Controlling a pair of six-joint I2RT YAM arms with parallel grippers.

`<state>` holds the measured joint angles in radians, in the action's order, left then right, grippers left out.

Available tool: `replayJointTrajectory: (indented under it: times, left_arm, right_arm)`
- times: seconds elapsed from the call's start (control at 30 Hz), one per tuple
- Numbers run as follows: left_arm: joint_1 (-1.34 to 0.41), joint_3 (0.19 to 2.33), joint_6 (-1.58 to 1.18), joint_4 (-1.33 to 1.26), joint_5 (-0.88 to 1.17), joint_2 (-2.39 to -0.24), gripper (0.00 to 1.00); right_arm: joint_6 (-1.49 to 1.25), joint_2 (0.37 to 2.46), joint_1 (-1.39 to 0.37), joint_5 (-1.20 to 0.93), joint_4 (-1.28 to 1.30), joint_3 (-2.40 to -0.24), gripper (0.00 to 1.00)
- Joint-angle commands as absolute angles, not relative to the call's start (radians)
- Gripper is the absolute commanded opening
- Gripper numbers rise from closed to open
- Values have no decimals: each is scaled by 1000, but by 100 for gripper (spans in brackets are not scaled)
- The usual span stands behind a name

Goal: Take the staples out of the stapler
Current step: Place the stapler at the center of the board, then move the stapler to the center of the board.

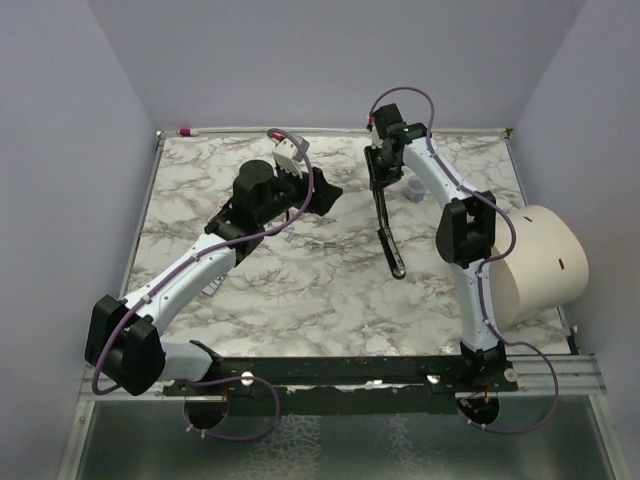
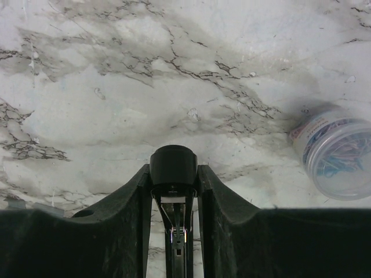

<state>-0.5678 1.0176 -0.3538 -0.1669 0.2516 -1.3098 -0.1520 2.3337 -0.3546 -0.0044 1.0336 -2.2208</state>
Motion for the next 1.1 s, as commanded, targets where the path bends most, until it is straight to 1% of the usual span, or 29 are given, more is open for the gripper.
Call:
replayJointTrajectory:
  times: [0.0, 0.07, 0.2, 0.27, 0.33, 0.43, 0.53, 0.63, 0.7, 0.77, 0.97, 1.03, 1.07]
  left_arm:
    - [-526, 1085, -294, -141, 285, -1289, 73]
    - [-513, 1092, -277, -139, 284, -1286, 73]
    - [-498, 1052, -257, -153, 277, -1266, 73]
    - [-495, 1025, -246, -159, 269, -1254, 73]
    - [-493, 1002, -232, -159, 256, -1243, 74]
    - [-492, 987, -206, -144, 235, -1226, 74]
    - [-492, 982, -177, -125, 198, -1205, 75]
    - [-492, 979, -166, -113, 182, -1192, 75]
    - [-494, 978, -165, -109, 183, -1183, 75]
    - [-495, 978, -165, -109, 181, -1176, 75]
    - [-502, 981, -157, -99, 169, -1154, 76]
    - [-504, 984, -156, -92, 165, -1153, 76]
    - [-506, 985, -156, -90, 163, -1153, 76]
  right_arm:
    - [-149, 2420, -360, 47, 1025, -2318, 12]
    - [-137, 2440, -362, 51, 1006, -2337, 12]
    - [-115, 2457, -364, 41, 944, -2328, 19]
    - [-107, 2475, -365, 41, 933, -2344, 24]
    - [-101, 2496, -367, 30, 944, -2373, 31]
    - [-85, 2498, -366, 16, 955, -2392, 49]
    - [-72, 2449, -367, 1, 940, -2363, 68]
    - [-63, 2375, -367, -7, 939, -2315, 82]
    - [-60, 2308, -366, -11, 933, -2243, 85]
    - [-70, 2217, -365, -19, 919, -2119, 87]
    - [-130, 1888, -365, -85, 795, -1551, 89]
    - [-144, 1813, -364, -117, 766, -1411, 90]
    - [-147, 1785, -365, -132, 762, -1355, 92]
